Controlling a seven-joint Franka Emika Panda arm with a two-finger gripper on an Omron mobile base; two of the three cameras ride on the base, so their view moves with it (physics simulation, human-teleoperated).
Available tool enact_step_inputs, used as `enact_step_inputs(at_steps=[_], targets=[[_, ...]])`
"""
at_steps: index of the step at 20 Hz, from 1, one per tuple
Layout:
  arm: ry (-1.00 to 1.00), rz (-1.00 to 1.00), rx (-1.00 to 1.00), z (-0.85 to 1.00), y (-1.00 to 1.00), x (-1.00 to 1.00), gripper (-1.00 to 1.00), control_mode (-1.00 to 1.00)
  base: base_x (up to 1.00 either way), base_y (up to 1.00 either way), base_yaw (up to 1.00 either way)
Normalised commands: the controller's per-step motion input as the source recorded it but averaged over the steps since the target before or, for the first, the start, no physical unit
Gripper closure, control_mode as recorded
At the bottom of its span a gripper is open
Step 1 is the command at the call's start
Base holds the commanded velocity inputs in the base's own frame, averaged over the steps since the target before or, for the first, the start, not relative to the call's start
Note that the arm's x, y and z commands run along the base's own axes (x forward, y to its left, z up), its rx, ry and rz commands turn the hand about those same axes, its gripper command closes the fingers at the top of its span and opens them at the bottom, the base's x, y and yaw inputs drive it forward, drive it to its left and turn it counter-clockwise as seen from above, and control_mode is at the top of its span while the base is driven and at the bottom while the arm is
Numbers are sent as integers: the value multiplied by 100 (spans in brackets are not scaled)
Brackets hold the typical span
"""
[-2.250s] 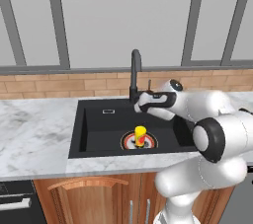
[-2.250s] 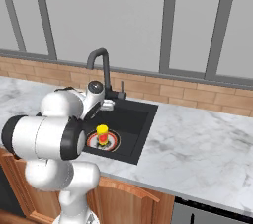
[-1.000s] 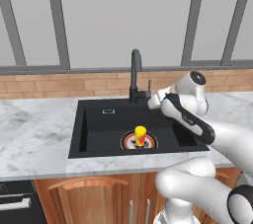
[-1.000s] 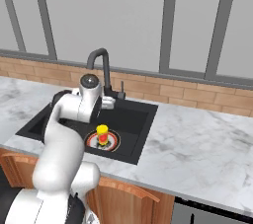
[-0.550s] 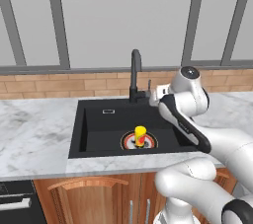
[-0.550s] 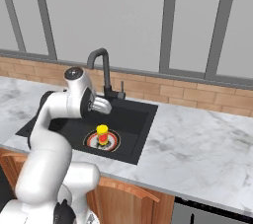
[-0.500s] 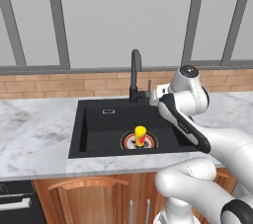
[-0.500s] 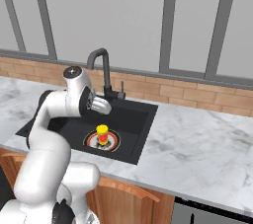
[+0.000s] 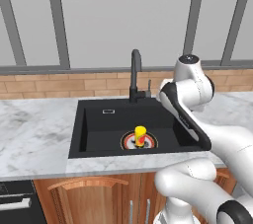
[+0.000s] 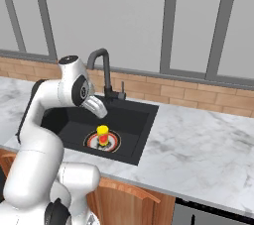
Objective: Pick the cup and bowl and place them in the sink. Then turn on the water.
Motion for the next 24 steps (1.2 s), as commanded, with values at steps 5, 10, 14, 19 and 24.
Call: enact_step_inputs(at_steps=[5, 10, 14, 19, 24], targets=[[0, -48, 14, 0, -1, -48, -100, -100, 0, 0, 0], [0, -68, 18, -4, 0, -37, -100, -100, 0, 0, 0], [0, -74, 20, -10, 0, -22, -100, -100, 0, 0, 0], [-1, -75, 23, -7, 3, -6, -100, -100, 0, 0, 0], [0, -80, 13, -6, 8, 2, -100, -100, 0, 0, 0]])
